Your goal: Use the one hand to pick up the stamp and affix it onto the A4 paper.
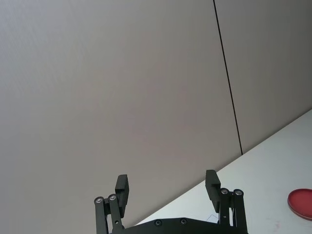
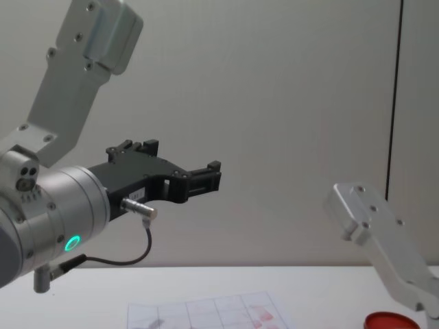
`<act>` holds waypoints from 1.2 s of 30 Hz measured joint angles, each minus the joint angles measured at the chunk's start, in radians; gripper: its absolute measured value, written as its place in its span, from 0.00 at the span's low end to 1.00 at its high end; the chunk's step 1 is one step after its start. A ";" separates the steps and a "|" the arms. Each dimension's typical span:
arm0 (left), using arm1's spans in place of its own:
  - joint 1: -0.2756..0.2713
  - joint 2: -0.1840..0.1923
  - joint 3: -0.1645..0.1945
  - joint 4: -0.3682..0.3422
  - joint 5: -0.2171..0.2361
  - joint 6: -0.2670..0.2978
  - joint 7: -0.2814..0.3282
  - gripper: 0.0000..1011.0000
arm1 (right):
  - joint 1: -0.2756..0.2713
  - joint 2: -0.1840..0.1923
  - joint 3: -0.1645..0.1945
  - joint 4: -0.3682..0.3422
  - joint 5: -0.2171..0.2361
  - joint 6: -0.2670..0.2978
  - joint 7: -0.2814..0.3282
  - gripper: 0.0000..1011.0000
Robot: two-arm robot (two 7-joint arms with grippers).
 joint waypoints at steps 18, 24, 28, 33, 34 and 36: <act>0.000 0.000 0.000 0.000 0.000 0.000 0.000 0.99 | -0.022 0.027 0.024 -0.137 -0.012 -0.071 -0.031 0.21; 0.000 0.000 0.000 0.000 0.000 0.000 0.000 0.99 | -0.027 0.044 0.050 -0.182 -0.005 -0.083 -0.063 0.21; 0.000 0.000 0.000 0.000 0.000 0.000 0.000 0.99 | -0.032 0.059 0.071 -0.202 0.003 -0.084 -0.091 0.21; 0.000 0.000 0.000 0.000 0.000 0.000 0.000 0.99 | -0.039 0.080 0.101 -0.211 0.015 -0.079 -0.123 0.21; 0.000 0.000 0.000 0.000 0.000 0.000 0.000 0.99 | -0.040 0.083 0.105 -0.212 0.017 -0.078 -0.126 0.21; 0.000 0.000 0.000 0.000 0.000 0.000 0.000 0.99 | -0.042 0.090 0.117 -0.211 0.023 -0.075 -0.136 0.21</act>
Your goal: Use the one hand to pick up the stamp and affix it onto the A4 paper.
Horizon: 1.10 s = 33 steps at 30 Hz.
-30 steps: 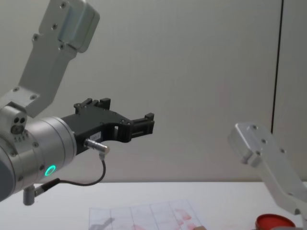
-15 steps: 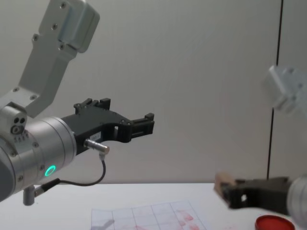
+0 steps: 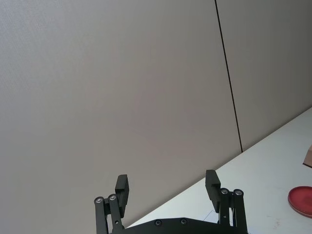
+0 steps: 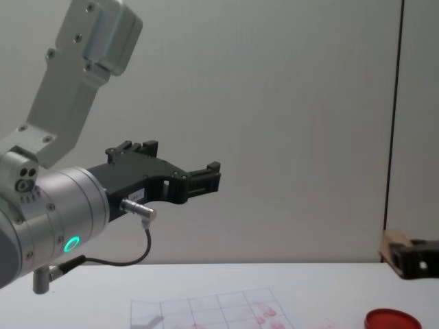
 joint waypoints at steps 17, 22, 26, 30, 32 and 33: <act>0.000 0.000 0.000 0.000 0.000 0.000 0.000 0.99 | 0.022 0.023 0.050 0.098 0.042 -0.019 0.015 0.21; 0.000 0.000 0.000 0.000 0.000 0.000 0.000 0.99 | 0.044 0.018 0.053 0.144 0.046 -0.031 0.035 0.21; 0.000 0.000 0.000 0.000 0.000 0.000 0.000 0.99 | 0.058 0.013 0.053 0.171 0.046 -0.036 0.045 0.21; 0.000 0.000 0.000 0.000 0.000 0.000 0.000 0.99 | 0.076 0.005 0.053 0.203 0.046 -0.037 0.057 0.21; 0.000 0.000 0.000 0.000 0.000 0.000 0.000 0.99 | 0.083 0.002 0.053 0.217 0.047 -0.037 0.061 0.21; 0.000 0.000 0.000 0.000 0.000 0.000 0.000 0.99 | 0.085 0.001 0.053 0.222 0.047 -0.037 0.062 0.21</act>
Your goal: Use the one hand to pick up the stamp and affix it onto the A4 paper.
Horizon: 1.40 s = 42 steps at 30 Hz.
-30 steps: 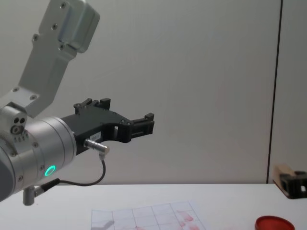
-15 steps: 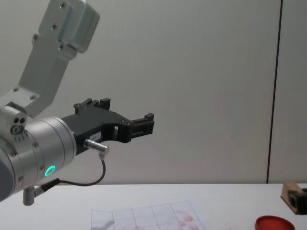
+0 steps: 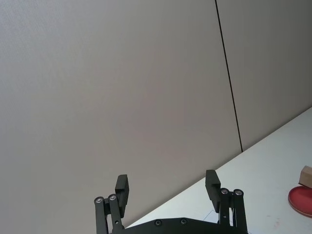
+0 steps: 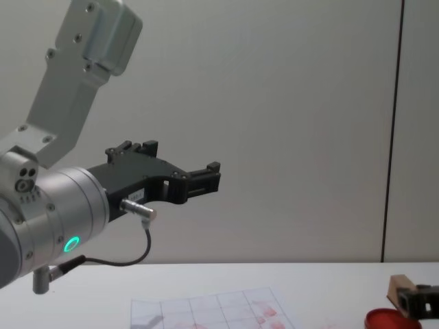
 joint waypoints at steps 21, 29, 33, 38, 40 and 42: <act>0.000 0.000 0.000 0.000 0.000 0.000 0.000 0.99 | 0.010 -0.004 0.007 0.023 -0.002 -0.058 0.016 0.85; 0.000 0.000 0.000 0.000 0.000 0.000 0.000 0.99 | -0.019 0.011 0.014 -0.030 -0.012 -0.123 0.018 0.99; 0.000 0.000 0.000 0.000 0.000 0.000 0.000 0.99 | -0.038 0.024 0.021 -0.066 -0.017 -0.160 0.019 0.99; 0.000 0.000 0.000 0.000 0.000 0.000 0.000 0.99 | -0.068 0.042 0.032 -0.116 -0.021 -0.218 0.020 0.99; 0.000 0.000 0.000 0.000 0.000 0.000 0.000 0.99 | -0.076 0.048 0.035 -0.133 -0.022 -0.232 0.020 0.99; 0.000 0.000 0.000 0.000 0.000 0.000 0.000 0.99 | -0.088 0.056 0.040 -0.154 -0.022 -0.251 0.021 0.99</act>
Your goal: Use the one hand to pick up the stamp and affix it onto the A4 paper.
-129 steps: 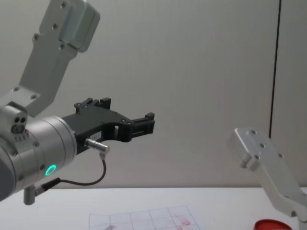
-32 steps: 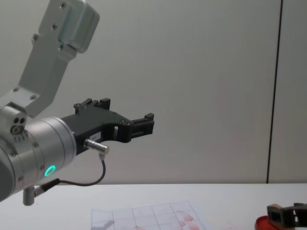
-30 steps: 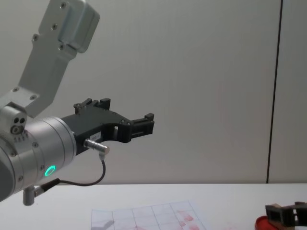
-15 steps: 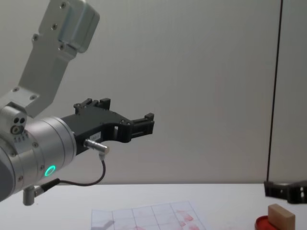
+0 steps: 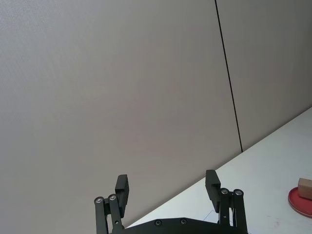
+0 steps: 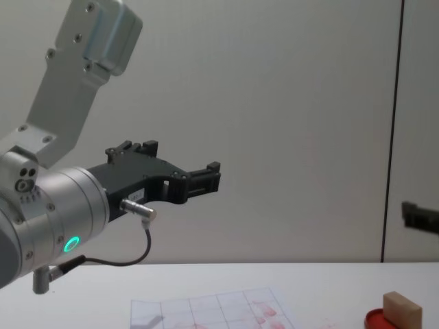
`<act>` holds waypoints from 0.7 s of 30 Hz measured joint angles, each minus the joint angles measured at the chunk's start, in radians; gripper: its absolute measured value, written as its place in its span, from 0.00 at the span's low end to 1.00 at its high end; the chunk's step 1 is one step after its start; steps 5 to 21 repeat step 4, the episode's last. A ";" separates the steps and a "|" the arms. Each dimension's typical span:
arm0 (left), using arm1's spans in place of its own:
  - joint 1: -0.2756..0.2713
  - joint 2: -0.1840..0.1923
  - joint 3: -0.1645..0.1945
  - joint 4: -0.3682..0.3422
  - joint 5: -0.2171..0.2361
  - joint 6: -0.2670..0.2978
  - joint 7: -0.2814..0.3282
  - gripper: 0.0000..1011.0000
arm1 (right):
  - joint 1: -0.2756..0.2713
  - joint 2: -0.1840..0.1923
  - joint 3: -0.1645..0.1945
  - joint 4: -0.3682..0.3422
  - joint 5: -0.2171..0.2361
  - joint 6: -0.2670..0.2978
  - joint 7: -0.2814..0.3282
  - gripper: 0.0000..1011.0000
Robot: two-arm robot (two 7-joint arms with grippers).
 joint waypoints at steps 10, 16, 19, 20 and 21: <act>0.000 0.000 0.000 0.000 0.000 0.000 0.000 0.99 | -0.017 0.012 0.007 -0.031 0.000 -0.027 0.001 0.99; 0.000 0.000 0.000 0.000 0.000 0.000 0.000 0.99 | -0.017 0.012 0.007 -0.031 0.000 -0.027 0.001 0.99; 0.000 0.000 0.000 0.000 0.000 0.000 0.000 0.99 | -0.017 0.012 0.007 -0.031 0.000 -0.027 0.001 0.99; 0.000 0.000 0.000 0.000 0.000 0.000 0.000 0.99 | -0.017 0.012 0.007 -0.031 0.000 -0.027 0.001 0.99; 0.000 0.000 0.000 0.000 0.000 0.000 0.000 0.99 | -0.017 0.012 0.007 -0.031 0.000 -0.027 0.001 0.99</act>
